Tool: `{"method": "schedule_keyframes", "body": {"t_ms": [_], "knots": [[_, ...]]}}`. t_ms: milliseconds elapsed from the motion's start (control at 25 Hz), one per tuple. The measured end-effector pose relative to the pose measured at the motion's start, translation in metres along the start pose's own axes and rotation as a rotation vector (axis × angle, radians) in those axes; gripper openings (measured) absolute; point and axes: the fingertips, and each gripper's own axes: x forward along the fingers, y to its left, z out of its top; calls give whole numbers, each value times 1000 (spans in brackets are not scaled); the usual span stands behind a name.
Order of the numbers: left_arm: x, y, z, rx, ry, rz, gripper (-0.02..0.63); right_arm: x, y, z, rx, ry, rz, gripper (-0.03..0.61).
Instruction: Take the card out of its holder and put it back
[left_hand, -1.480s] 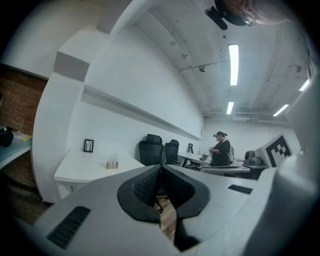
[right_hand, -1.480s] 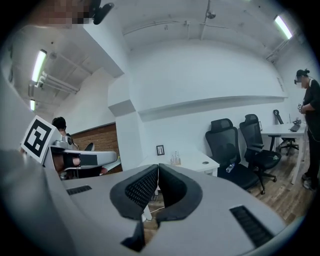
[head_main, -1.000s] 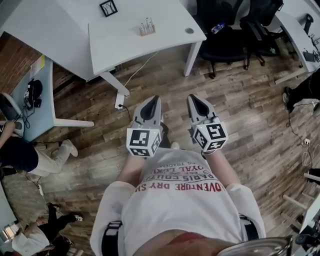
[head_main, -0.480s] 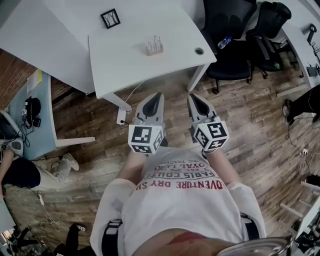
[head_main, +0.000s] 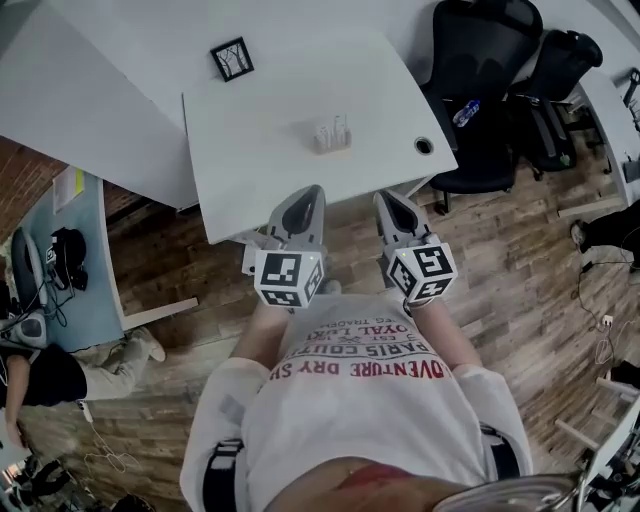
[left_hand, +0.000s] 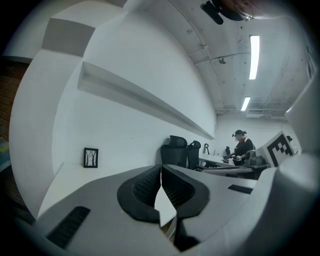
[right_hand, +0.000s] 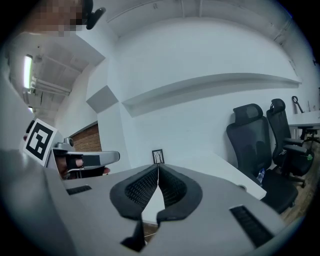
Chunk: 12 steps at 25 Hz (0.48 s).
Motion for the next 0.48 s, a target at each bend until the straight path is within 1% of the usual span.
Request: {"method": "schedule_keyframes", "body": {"t_ms": [160,320,480], "knots": [[26,28,-1,-22,15,25,25,37,-10,3,-3,23,16,26],[43,47,-5,-38,28,51,25,65,-20,3,38,43,44,26],[62,63,-4,-48,32,96,25,89,-31,3,25,61,82,26]]}}
